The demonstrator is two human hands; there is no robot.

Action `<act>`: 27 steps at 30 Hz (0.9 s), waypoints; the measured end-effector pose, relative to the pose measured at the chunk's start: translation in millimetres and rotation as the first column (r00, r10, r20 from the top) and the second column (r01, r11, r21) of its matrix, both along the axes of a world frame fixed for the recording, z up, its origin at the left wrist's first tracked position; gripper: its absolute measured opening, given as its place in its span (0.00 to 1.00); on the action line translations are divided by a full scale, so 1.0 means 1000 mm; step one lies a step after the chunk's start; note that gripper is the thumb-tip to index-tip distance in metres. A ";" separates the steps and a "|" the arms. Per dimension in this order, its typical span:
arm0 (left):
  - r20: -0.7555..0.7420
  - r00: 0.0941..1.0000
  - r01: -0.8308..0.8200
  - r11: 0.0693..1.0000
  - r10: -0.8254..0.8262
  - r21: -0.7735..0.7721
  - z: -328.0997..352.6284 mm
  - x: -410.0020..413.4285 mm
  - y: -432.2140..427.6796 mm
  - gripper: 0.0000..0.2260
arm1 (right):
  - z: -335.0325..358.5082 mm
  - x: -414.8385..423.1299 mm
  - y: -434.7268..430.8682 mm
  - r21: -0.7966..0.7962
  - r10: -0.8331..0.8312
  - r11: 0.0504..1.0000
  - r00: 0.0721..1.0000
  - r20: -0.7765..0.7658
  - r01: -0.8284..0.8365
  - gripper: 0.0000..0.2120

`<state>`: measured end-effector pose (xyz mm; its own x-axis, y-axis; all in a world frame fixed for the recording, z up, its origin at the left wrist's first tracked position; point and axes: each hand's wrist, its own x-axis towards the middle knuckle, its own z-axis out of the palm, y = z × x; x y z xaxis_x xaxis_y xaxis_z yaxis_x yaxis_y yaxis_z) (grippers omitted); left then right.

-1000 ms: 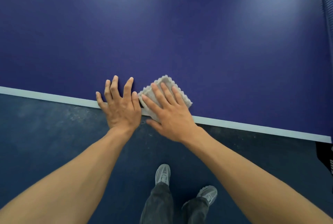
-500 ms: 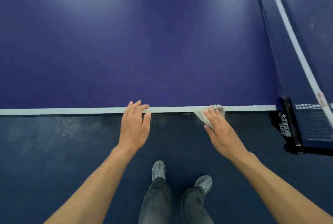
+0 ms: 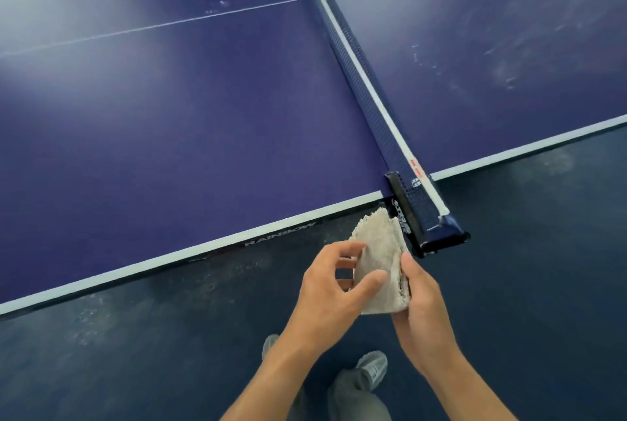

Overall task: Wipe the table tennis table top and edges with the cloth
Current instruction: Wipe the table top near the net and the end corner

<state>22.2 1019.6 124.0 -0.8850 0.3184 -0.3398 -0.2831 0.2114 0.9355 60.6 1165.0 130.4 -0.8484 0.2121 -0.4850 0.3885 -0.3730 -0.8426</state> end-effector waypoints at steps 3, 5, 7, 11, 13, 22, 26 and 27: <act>-0.019 0.997 0.071 0.998 -0.071 0.000 0.021 0.009 0.044 0.25 | 0.021 0.016 0.039 0.007 -0.029 1.000 0.999 -0.032 0.029 0.21; -0.044 0.995 0.095 0.995 -0.095 -0.004 0.033 0.015 0.072 0.25 | 0.032 0.025 0.066 0.037 -0.007 0.999 0.998 -0.059 0.010 0.19; -0.083 0.994 0.075 0.997 -0.077 -0.031 0.042 0.021 0.100 0.25 | 0.042 0.032 0.092 0.050 0.044 0.998 0.995 -0.092 -0.039 0.18; -0.162 0.986 0.002 0.990 -0.025 -0.144 0.051 0.023 0.151 0.32 | 0.057 0.035 0.138 0.189 0.108 0.978 0.987 -0.122 -0.083 0.10; -0.085 0.994 0.055 0.994 -0.063 -0.096 0.053 0.014 0.170 0.39 | 0.058 0.028 0.164 0.198 0.064 0.979 0.991 -0.116 -0.040 0.11; 0.197 0.973 -0.182 0.924 0.120 0.336 0.036 -0.083 0.248 0.29 | 0.044 -0.070 0.293 0.376 0.088 0.923 0.996 -0.010 -0.078 0.16; 0.118 0.983 -0.162 0.964 0.139 0.212 0.015 -0.139 0.288 0.29 | 0.024 -0.134 0.336 0.216 0.106 0.969 0.990 0.093 -0.124 0.11; 0.084 0.986 -0.155 0.978 0.145 0.137 0.007 -0.152 0.295 0.28 | 0.016 -0.149 0.344 0.201 0.104 0.971 0.986 0.128 -0.129 0.09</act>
<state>-130.2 1314.9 131.4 -0.9007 0.2337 -0.3663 -0.3706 0.0271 0.9284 -88.6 1508.8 146.3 -0.8141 0.2215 -0.5368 0.5181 -0.1408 -0.8437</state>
